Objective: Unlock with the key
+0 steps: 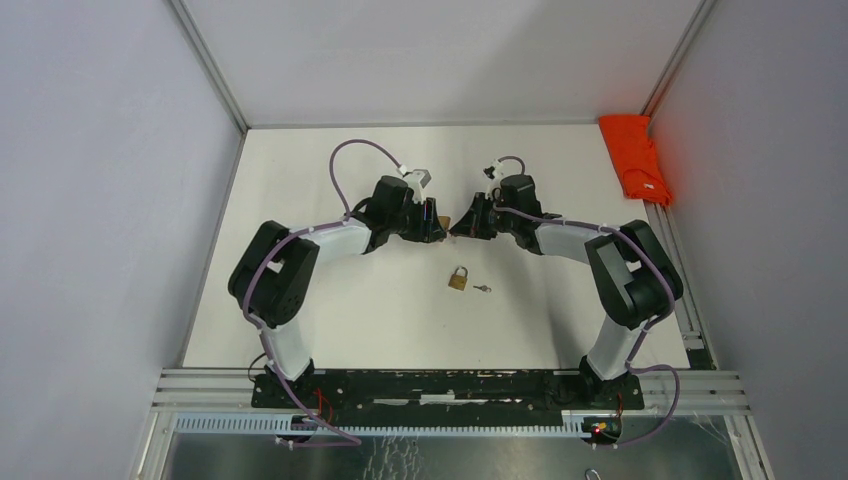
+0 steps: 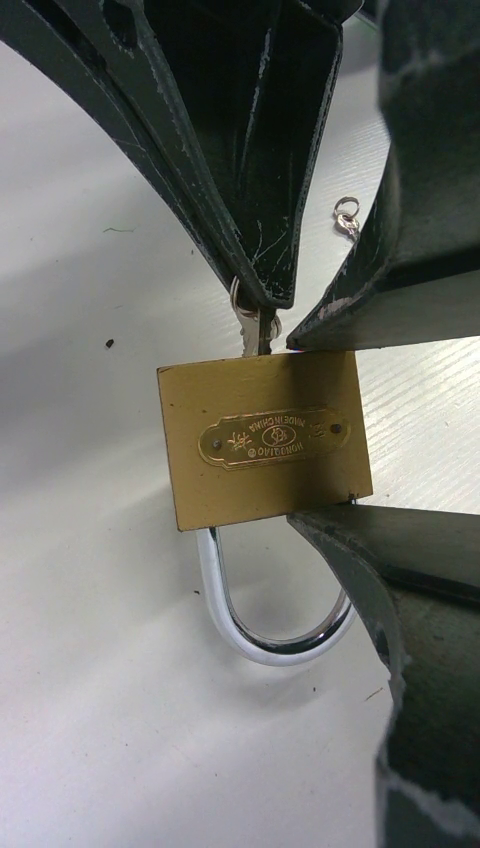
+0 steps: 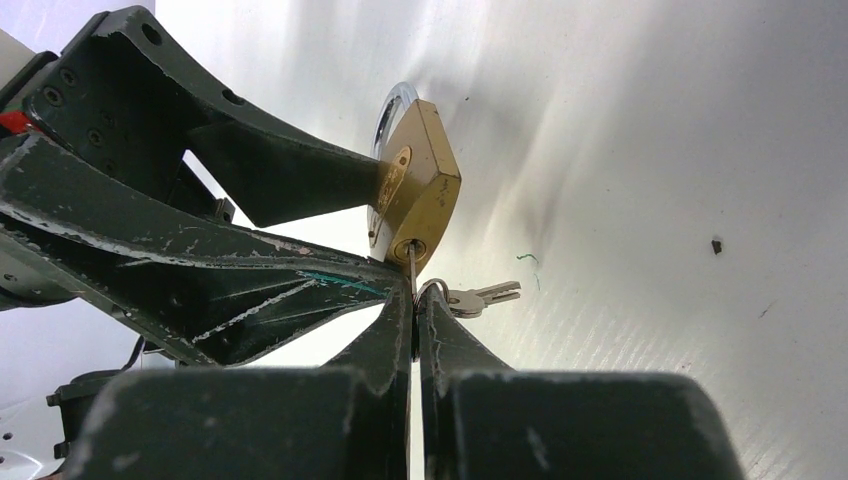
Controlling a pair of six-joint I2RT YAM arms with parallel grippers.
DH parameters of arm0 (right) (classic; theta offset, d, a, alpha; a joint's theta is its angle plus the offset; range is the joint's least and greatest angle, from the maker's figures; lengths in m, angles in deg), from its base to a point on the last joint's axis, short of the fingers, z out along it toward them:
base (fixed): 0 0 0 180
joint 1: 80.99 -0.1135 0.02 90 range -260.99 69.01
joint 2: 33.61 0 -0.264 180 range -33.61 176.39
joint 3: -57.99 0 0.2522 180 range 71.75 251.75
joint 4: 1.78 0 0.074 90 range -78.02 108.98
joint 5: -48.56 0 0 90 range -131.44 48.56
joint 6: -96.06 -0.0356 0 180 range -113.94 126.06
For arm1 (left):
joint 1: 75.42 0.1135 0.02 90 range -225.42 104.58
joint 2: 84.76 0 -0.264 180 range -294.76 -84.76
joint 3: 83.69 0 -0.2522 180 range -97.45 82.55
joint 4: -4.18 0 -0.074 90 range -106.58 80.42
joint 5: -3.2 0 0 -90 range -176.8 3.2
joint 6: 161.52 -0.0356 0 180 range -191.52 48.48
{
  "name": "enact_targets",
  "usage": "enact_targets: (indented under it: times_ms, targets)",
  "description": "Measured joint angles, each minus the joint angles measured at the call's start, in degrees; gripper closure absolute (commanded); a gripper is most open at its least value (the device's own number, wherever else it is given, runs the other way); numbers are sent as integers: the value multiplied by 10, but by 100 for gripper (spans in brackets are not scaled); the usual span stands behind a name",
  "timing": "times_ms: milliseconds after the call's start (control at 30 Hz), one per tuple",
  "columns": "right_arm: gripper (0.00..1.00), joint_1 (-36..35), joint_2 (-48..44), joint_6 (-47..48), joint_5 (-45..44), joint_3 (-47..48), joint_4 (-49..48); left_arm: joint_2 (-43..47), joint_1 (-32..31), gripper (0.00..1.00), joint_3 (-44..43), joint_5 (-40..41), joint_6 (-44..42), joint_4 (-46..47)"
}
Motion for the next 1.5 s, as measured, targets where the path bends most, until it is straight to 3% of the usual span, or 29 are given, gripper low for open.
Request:
enact_targets:
  times_ms: [500, 600, 767, 933, 1133, 1500]
  targets:
    - [100, -1, -2, 9, 6, 3, 7, 20, 1, 98, 0, 2, 0, -21]
    - [100, 2, 7, 24, -47, 13, 15, 40, -1, 98, 0, -62, 5, -16]
    - [100, -14, 18, 28, -45, 22, 16, 101, -47, 98, -18, -188, 18, 73]
    - [100, -24, 18, 30, -37, 26, 13, 117, -50, 98, -28, -228, 19, 110]
    - [100, -17, 16, 34, -40, 22, 13, 117, -45, 98, -29, -193, 19, 67]
    - [100, 21, -39, 58, -52, -10, 20, 130, -45, 98, -46, -6, 19, -121]
